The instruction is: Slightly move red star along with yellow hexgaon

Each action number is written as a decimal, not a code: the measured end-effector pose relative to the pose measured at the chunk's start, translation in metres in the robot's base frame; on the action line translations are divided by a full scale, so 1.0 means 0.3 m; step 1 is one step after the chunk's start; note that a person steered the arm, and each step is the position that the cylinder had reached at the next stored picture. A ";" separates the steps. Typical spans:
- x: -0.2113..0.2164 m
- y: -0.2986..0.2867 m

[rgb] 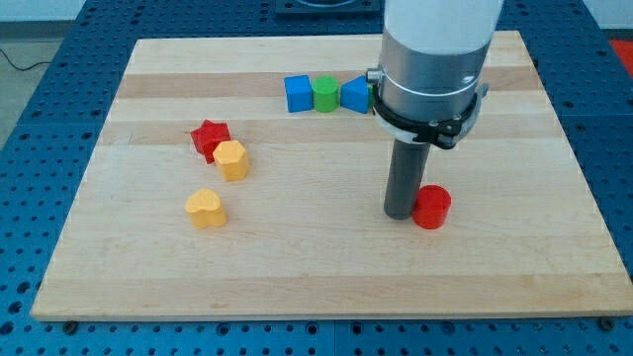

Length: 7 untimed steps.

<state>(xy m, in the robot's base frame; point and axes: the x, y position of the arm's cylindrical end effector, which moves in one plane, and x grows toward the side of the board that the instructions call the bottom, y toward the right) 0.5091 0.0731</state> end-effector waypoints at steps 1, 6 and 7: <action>-0.033 -0.175; -0.172 -0.991; -0.293 -1.016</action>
<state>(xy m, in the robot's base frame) 0.4212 -0.2316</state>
